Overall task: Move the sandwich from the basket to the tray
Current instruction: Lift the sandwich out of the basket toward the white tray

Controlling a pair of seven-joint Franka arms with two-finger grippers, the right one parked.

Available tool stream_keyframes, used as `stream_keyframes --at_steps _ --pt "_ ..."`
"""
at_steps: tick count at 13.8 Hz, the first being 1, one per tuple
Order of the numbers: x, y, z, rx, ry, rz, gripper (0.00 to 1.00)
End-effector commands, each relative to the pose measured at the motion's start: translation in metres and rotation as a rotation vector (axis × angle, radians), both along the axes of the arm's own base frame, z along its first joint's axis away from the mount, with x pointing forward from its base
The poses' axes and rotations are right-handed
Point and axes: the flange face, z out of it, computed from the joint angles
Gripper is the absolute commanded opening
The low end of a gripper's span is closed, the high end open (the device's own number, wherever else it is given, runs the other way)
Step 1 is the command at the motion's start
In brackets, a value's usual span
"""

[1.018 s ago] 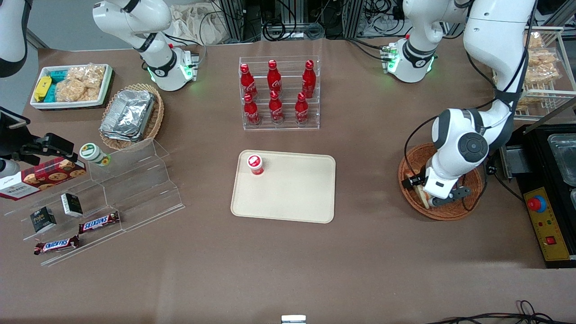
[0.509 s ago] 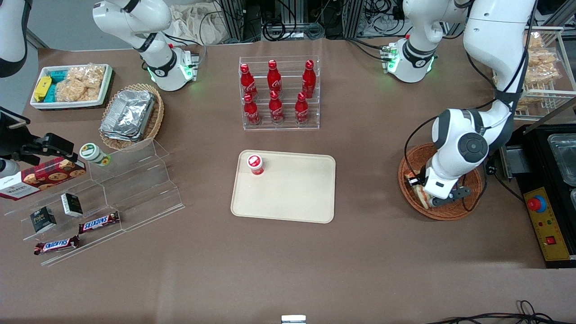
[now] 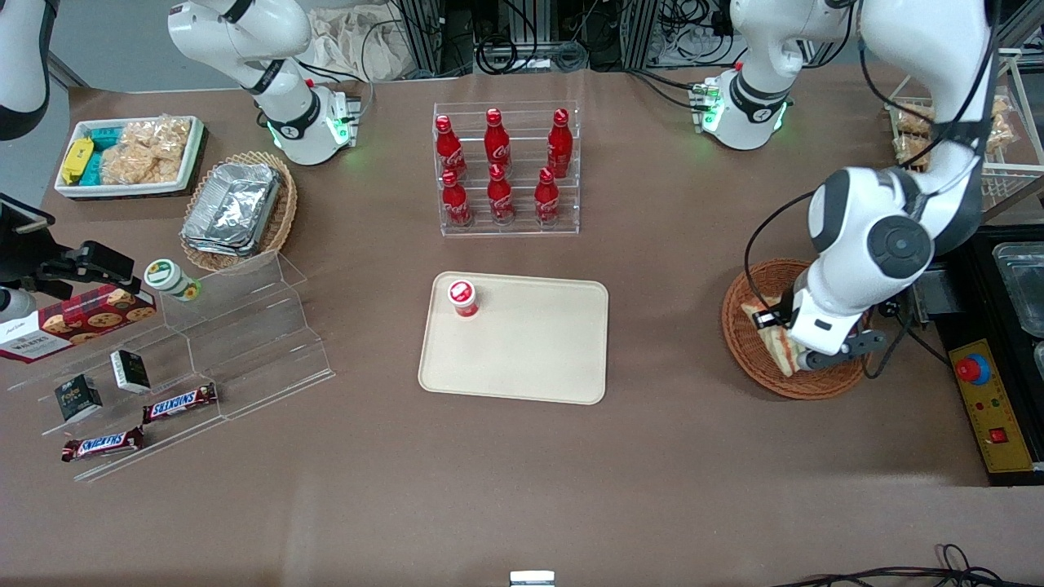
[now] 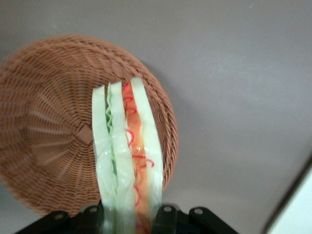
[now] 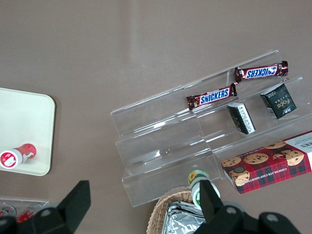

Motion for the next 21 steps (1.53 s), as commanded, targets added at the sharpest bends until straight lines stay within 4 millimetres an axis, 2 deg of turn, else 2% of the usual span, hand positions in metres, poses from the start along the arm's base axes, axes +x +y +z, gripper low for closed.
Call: stream_keyframes --at_steps 1,5,7,9,12,14,16,19,21 --pt "-0.004 -0.020 0.067 0.030 0.007 -0.042 0.33" --pt "-0.019 -0.049 0.168 0.040 0.041 -0.081 0.33" --pt "-0.031 -0.078 0.206 0.039 0.037 -0.106 0.33" --pt "-0.047 -0.116 0.227 0.038 0.015 -0.071 0.33" --pt "-0.068 -0.172 0.245 0.017 -0.026 -0.045 0.33" --pt "-0.077 -0.207 0.238 0.008 -0.026 -0.042 0.33" --pt "-0.080 -0.243 0.219 -0.017 -0.032 -0.086 0.33" --pt "-0.070 -0.290 0.171 -0.054 -0.052 -0.068 0.33" --pt "-0.057 -0.306 0.134 -0.068 -0.043 -0.075 0.33"
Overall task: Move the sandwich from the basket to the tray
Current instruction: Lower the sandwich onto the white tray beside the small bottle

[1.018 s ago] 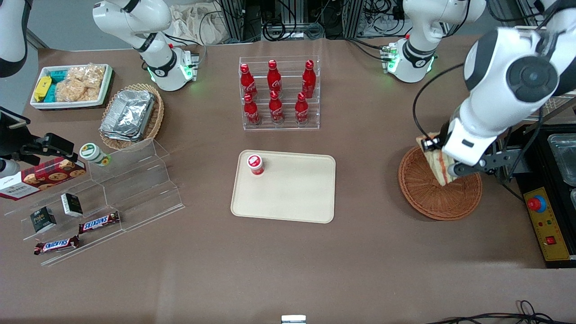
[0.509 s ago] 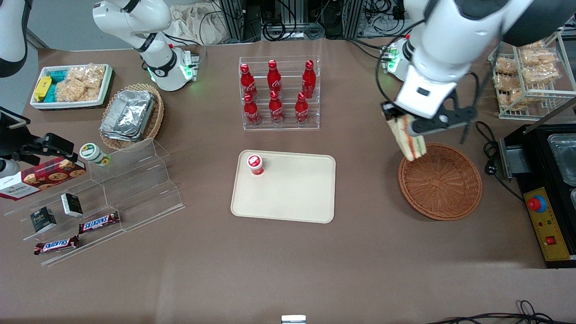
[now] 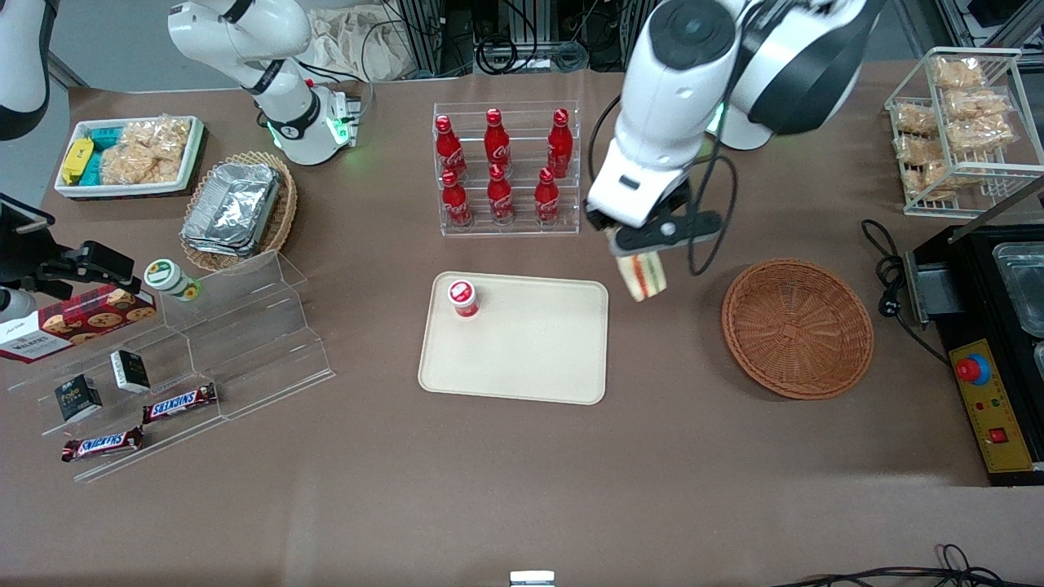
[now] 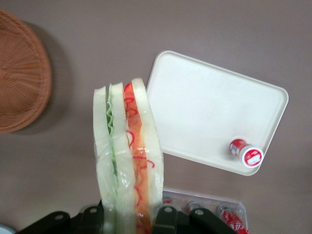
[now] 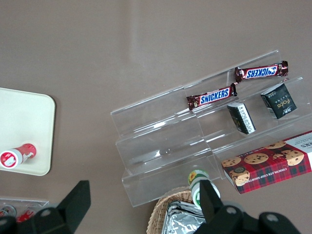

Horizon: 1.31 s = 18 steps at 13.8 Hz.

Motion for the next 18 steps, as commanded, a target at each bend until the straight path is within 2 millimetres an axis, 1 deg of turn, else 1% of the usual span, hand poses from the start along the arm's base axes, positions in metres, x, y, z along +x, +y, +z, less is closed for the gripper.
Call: stream_keyframes --at_steps 1,3,5,7,10,11,12,14,15,16,17,18 --pt "0.022 -0.020 -0.045 -0.014 0.011 0.012 0.33" --pt "0.038 -0.028 -0.090 -0.018 0.022 0.013 0.33" --pt "0.052 -0.036 -0.142 -0.011 0.012 0.020 0.33" --pt "0.062 -0.041 -0.185 -0.015 0.001 0.022 0.33" --pt "0.069 -0.047 -0.234 -0.034 0.000 0.021 0.33" --pt "0.057 -0.065 -0.247 -0.033 -0.007 -0.012 0.33" --pt "0.054 -0.070 -0.265 -0.023 -0.003 -0.013 0.33" --pt "0.054 -0.073 -0.291 -0.002 -0.025 -0.008 0.33" --pt "0.055 -0.072 -0.299 0.004 -0.039 0.006 0.33" --pt "0.054 -0.073 -0.302 0.011 -0.044 0.004 0.33" --pt "0.054 -0.072 -0.305 0.014 -0.041 0.003 0.38" --pt "0.054 -0.073 -0.305 0.013 -0.040 0.004 0.48"
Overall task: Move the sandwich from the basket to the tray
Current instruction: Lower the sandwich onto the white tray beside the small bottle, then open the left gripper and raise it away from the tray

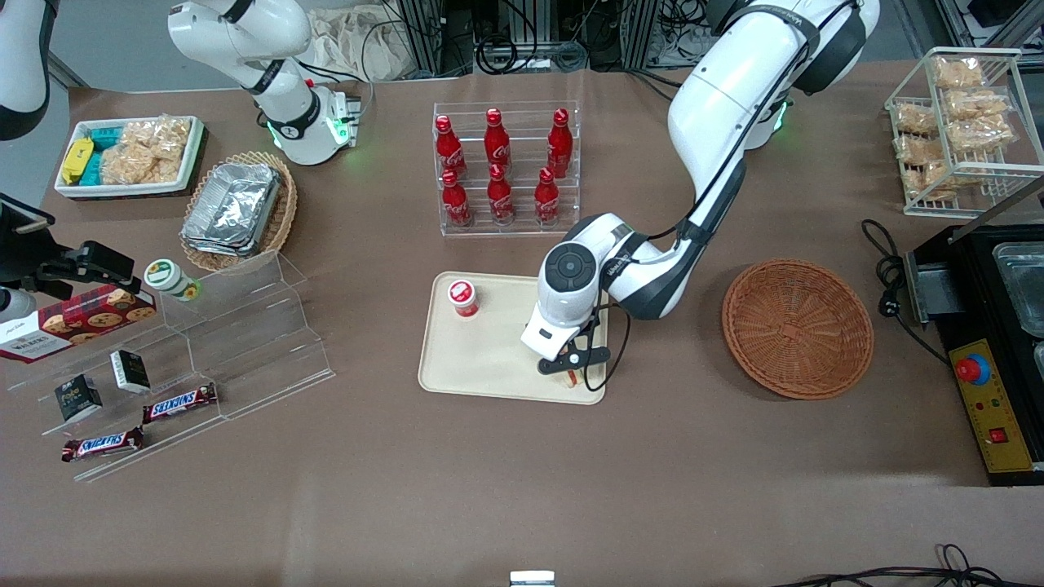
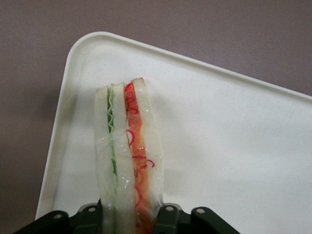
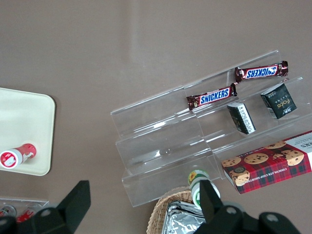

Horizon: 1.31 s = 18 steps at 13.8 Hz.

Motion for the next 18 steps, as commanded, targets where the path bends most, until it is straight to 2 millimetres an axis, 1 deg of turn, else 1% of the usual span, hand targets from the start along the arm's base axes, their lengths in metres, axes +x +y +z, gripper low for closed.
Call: stream_keyframes --at_steps 1,2,3,4,5,7,8,9,11,13,14,15,16,17,18 --pt "0.005 -0.004 0.003 0.004 -0.021 0.016 0.71" --pt "0.008 -0.003 0.010 -0.005 -0.026 0.026 1.00" --pt "0.015 0.001 0.022 -0.016 -0.038 0.069 1.00" --pt "0.018 0.003 0.061 -0.037 -0.073 0.112 1.00" --pt "0.021 0.014 0.101 -0.035 -0.090 0.155 1.00" --pt "0.021 0.040 0.175 -0.008 -0.109 0.235 1.00" --pt "0.023 0.056 0.204 -0.007 -0.125 0.285 1.00" --pt "0.022 0.068 0.231 -0.005 -0.139 0.322 1.00" --pt "0.024 0.104 0.274 0.010 -0.156 0.374 1.00" --pt "0.026 0.141 0.313 0.011 -0.175 0.416 1.00" --pt "0.029 0.162 0.327 0.004 -0.168 0.436 1.00" --pt "0.028 0.177 0.338 0.009 -0.162 0.411 1.00" --pt "0.034 0.203 0.342 0.028 -0.145 0.402 1.00" --pt "0.035 0.224 0.353 0.023 -0.129 0.390 1.00" --pt "0.033 0.236 0.357 0.024 -0.114 0.343 1.00"
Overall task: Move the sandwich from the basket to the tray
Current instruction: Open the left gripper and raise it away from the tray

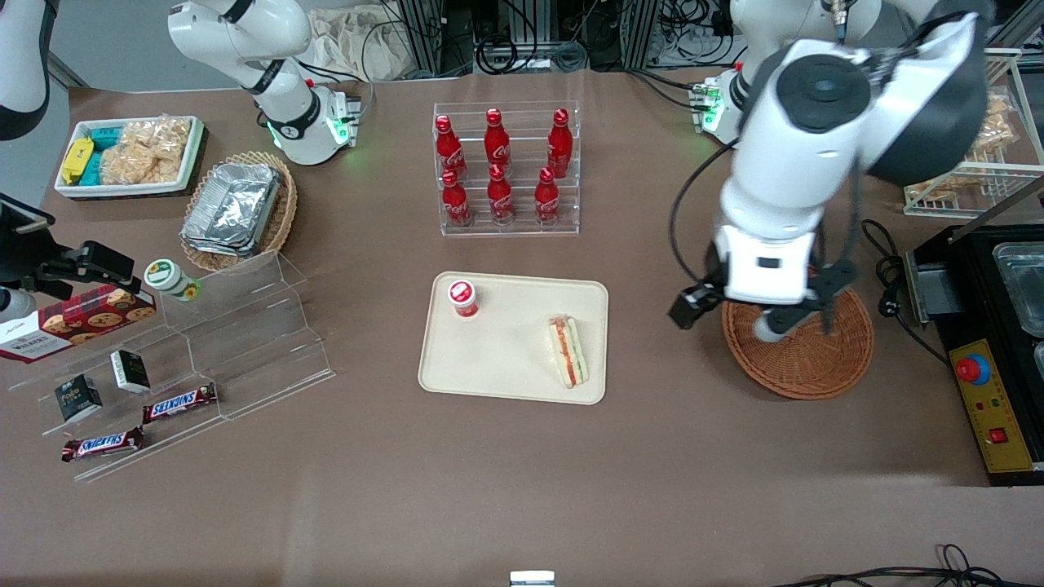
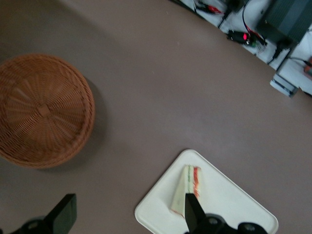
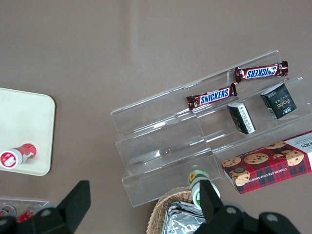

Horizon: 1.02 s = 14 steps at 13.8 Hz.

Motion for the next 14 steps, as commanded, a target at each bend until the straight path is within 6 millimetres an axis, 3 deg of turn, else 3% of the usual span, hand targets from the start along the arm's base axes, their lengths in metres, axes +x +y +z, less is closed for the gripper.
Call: stream_keyframes --at_steps 1,8,12,14 --pt "-0.009 0.048 0.014 -0.001 0.044 -0.086 1.00" --pt "-0.015 0.192 0.034 -0.027 0.113 -0.341 1.00" --pt "-0.033 0.235 0.045 -0.030 0.121 -0.395 1.00" --pt "-0.049 0.241 0.047 -0.030 0.115 -0.435 1.00"
